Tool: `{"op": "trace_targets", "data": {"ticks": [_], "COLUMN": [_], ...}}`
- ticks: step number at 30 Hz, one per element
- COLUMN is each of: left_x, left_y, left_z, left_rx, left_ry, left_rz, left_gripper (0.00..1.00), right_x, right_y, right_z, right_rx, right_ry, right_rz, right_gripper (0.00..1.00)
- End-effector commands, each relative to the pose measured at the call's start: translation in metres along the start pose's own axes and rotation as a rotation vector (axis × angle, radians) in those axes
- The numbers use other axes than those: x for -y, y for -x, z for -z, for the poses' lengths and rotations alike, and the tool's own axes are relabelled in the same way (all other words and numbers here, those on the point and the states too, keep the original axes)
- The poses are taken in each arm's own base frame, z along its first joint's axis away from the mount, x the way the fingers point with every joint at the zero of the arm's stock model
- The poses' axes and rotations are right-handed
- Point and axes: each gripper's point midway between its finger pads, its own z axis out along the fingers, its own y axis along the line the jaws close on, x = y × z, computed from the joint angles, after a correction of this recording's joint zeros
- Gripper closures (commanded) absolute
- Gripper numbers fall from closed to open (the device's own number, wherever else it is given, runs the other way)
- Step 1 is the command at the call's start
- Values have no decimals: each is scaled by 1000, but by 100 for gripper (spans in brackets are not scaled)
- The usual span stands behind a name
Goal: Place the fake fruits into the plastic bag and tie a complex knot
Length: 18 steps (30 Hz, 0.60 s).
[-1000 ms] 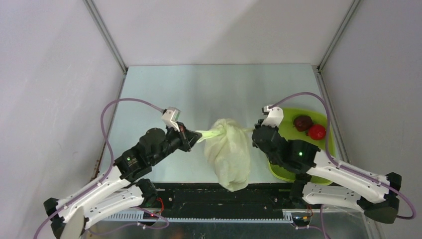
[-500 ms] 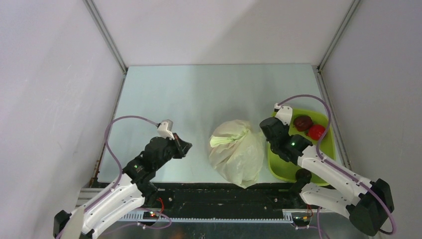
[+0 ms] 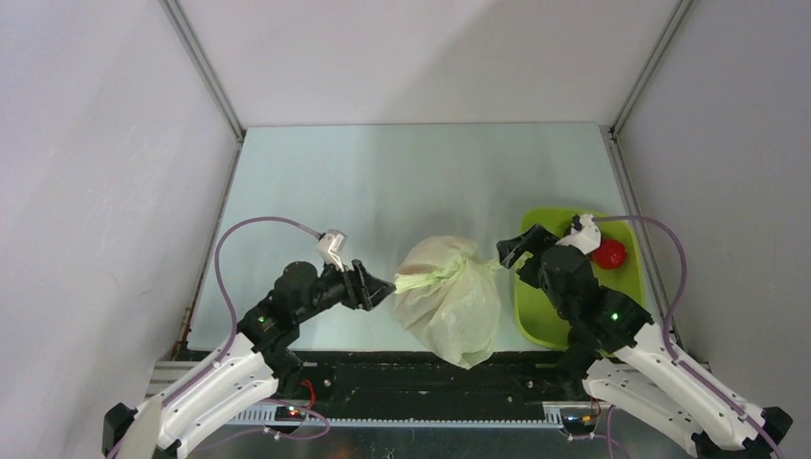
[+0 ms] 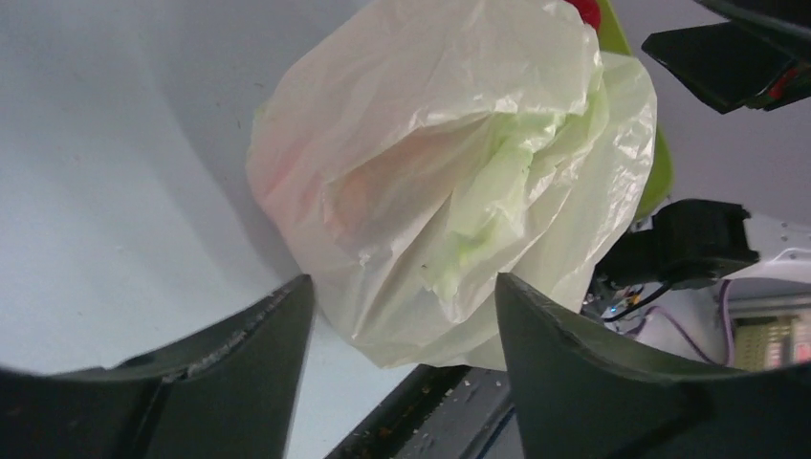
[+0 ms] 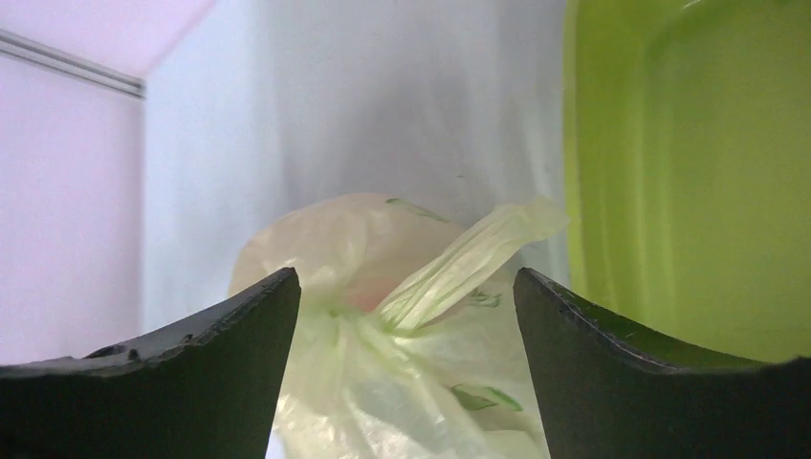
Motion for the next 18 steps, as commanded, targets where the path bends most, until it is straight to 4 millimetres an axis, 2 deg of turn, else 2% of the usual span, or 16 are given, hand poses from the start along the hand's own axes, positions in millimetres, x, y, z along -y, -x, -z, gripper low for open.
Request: {"op": "trace_targets", "data": {"ticks": [1, 2, 4, 6, 13, 18], "left_x": [26, 28, 32, 36, 30, 41], "left_y": [23, 25, 26, 24, 12, 12], "left_z": [6, 7, 9, 9, 2, -6], "left_rx": [49, 55, 74, 68, 13, -11], "left_ry": [-91, -103, -130, -154, -137, -152], "left_rz": [-55, -59, -68, -75, -84, -114], "left_gripper": [19, 12, 4, 1, 2, 14], "right_x": [-15, -15, -14, -13, -6, 2], "right_y": [-4, -4, -12, -17, -40, -52], "right_z": [7, 6, 5, 4, -2, -11], "right_rx": [-1, 12, 6, 1, -9, -10], "right_ry": [78, 81, 69, 50, -2, -50], "right_rz": [-238, -248, -254, -259, -277, -286], "right_gripper": [12, 11, 10, 10, 10, 10]}}
